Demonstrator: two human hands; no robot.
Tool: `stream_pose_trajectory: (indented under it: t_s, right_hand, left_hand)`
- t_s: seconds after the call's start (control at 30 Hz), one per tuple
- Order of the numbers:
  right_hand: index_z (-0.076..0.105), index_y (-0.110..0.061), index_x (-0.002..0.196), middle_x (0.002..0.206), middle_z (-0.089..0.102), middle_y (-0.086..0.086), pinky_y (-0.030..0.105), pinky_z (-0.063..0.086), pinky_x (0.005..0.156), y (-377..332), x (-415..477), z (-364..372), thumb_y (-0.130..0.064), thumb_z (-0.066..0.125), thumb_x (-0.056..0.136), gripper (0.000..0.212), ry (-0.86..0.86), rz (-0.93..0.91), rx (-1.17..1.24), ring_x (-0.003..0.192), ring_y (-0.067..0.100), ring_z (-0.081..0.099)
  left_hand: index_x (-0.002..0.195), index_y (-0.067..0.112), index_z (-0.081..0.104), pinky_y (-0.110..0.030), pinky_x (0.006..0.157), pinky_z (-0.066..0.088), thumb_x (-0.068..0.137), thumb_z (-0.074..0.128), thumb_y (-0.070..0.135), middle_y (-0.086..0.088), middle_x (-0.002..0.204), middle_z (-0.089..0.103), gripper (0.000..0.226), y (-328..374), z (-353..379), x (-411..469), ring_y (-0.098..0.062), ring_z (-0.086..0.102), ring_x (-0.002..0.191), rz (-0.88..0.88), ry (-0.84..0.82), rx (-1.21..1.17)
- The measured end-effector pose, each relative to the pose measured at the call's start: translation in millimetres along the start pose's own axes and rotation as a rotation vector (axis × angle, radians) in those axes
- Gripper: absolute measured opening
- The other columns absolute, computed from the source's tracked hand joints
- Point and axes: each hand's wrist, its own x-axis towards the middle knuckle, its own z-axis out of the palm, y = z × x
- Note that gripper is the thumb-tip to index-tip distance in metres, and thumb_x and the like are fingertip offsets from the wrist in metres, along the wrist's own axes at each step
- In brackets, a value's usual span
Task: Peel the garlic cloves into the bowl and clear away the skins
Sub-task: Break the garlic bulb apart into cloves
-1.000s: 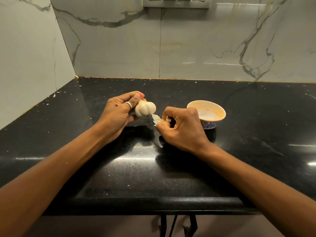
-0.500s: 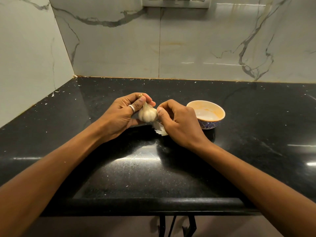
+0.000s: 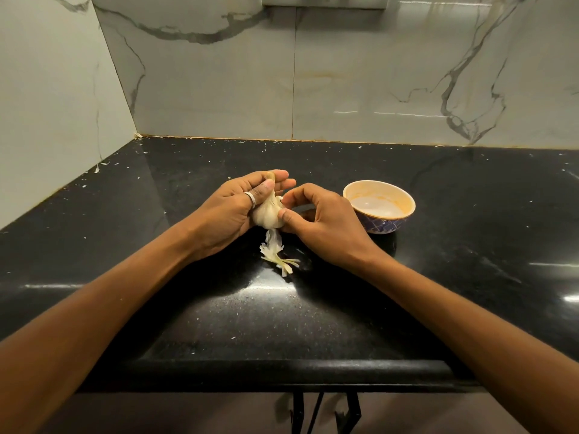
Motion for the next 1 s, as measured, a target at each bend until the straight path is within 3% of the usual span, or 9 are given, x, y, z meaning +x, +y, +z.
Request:
stream_pose_trajectory:
  t_s: [0.17, 0.27, 0.37, 0.53, 0.67, 0.77, 0.87, 0.93, 1.0]
  right_hand:
    - [0.069, -0.019, 0.113, 0.104, 0.075, -0.006, 0.041, 0.061, 0.085, 3, 2, 3, -0.031, 0.070, 0.092, 0.025, -0.047, 0.032, 0.036, 0.091, 0.009, 0.074]
    - [0.070, -0.019, 0.114, 0.101, 0.076, -0.005, 0.032, 0.061, 0.084, 1, 2, 0, -0.032, 0.072, 0.090, 0.027, -0.082, 0.034, 0.008, 0.090, 0.005, 0.072]
    - [0.071, -0.018, 0.110, 0.095, 0.075, -0.006, 0.023, 0.057, 0.078, -2, 0, -1, -0.031, 0.076, 0.084, 0.030, -0.075, 0.006, -0.056, 0.083, 0.002, 0.070]
    - [0.072, -0.018, 0.104, 0.084, 0.074, -0.004, 0.040, 0.056, 0.071, -2, -4, 6, -0.041, 0.072, 0.086, 0.029, 0.037, -0.122, -0.196, 0.076, 0.013, 0.069]
    - [0.071, -0.022, 0.101, 0.073, 0.065, -0.013, 0.034, 0.050, 0.065, -3, -5, 6, -0.032, 0.072, 0.086, 0.019, 0.094, -0.173, -0.217, 0.070, 0.014, 0.064]
    - [0.069, -0.019, 0.095, 0.069, 0.056, -0.016, 0.034, 0.047, 0.063, -2, -5, 5, -0.028, 0.070, 0.085, 0.014, 0.107, -0.177, -0.232, 0.067, 0.016, 0.061]
    - [0.068, -0.018, 0.094, 0.062, 0.050, -0.021, 0.031, 0.042, 0.061, -1, -5, 6, -0.027, 0.071, 0.085, 0.013, 0.107, -0.180, -0.226, 0.064, 0.012, 0.055]
    - [0.067, -0.016, 0.093, 0.063, 0.054, -0.018, 0.032, 0.045, 0.061, 0, -4, 5, -0.031, 0.069, 0.086, 0.017, 0.098, -0.184, -0.219, 0.063, 0.011, 0.056]
    - [0.066, -0.013, 0.090, 0.069, 0.065, -0.009, 0.036, 0.050, 0.062, 0, -4, 5, -0.045, 0.061, 0.084, 0.033, 0.083, -0.183, -0.227, 0.066, 0.017, 0.062]
  left_hand:
    - [0.140, 0.008, 0.050, -0.036, 0.103, 0.053, 0.105, 0.040, 0.002, -0.006, 0.141, 0.060, 0.037, 0, 2, -1, -0.021, 0.059, 0.129, -0.021, -0.028, 0.113]
    - [0.139, 0.020, 0.051, -0.039, 0.110, 0.046, 0.096, 0.050, 0.006, 0.002, 0.140, 0.061, 0.045, -2, -3, 0, -0.017, 0.059, 0.129, -0.034, -0.071, 0.301]
    - [0.150, 0.016, 0.042, -0.034, 0.108, 0.047, 0.091, 0.048, 0.010, 0.001, 0.137, 0.062, 0.060, -1, -1, -2, -0.013, 0.060, 0.127, -0.076, -0.104, 0.415]
    - [0.144, 0.019, 0.046, -0.018, 0.095, 0.050, 0.103, 0.035, -0.004, 0.008, 0.127, 0.066, 0.048, 1, 4, -4, -0.005, 0.063, 0.119, -0.059, -0.092, 0.450]
    - [0.138, 0.015, 0.056, -0.021, 0.092, 0.051, 0.106, 0.043, 0.007, 0.003, 0.116, 0.072, 0.035, 3, 4, -7, -0.007, 0.067, 0.108, -0.007, -0.139, 0.585]
    - [0.139, 0.016, 0.056, -0.024, 0.099, 0.050, 0.106, 0.047, 0.013, -0.003, 0.122, 0.071, 0.035, 6, 5, -9, -0.011, 0.066, 0.113, 0.029, -0.153, 0.667]
    - [0.143, 0.014, 0.052, -0.028, 0.107, 0.046, 0.106, 0.048, 0.018, 0.003, 0.127, 0.067, 0.038, 6, -1, -9, -0.006, 0.062, 0.118, 0.020, -0.168, 0.739]
    - [0.147, 0.015, 0.048, -0.036, 0.115, 0.040, 0.106, 0.048, 0.023, 0.001, 0.139, 0.061, 0.041, 5, -5, -8, -0.009, 0.054, 0.131, 0.016, -0.172, 0.789]
    - [0.152, 0.019, 0.042, -0.034, 0.120, 0.033, 0.106, 0.047, 0.024, 0.002, 0.147, 0.055, 0.046, 5, -7, -7, -0.008, 0.045, 0.140, 0.011, -0.184, 0.797]
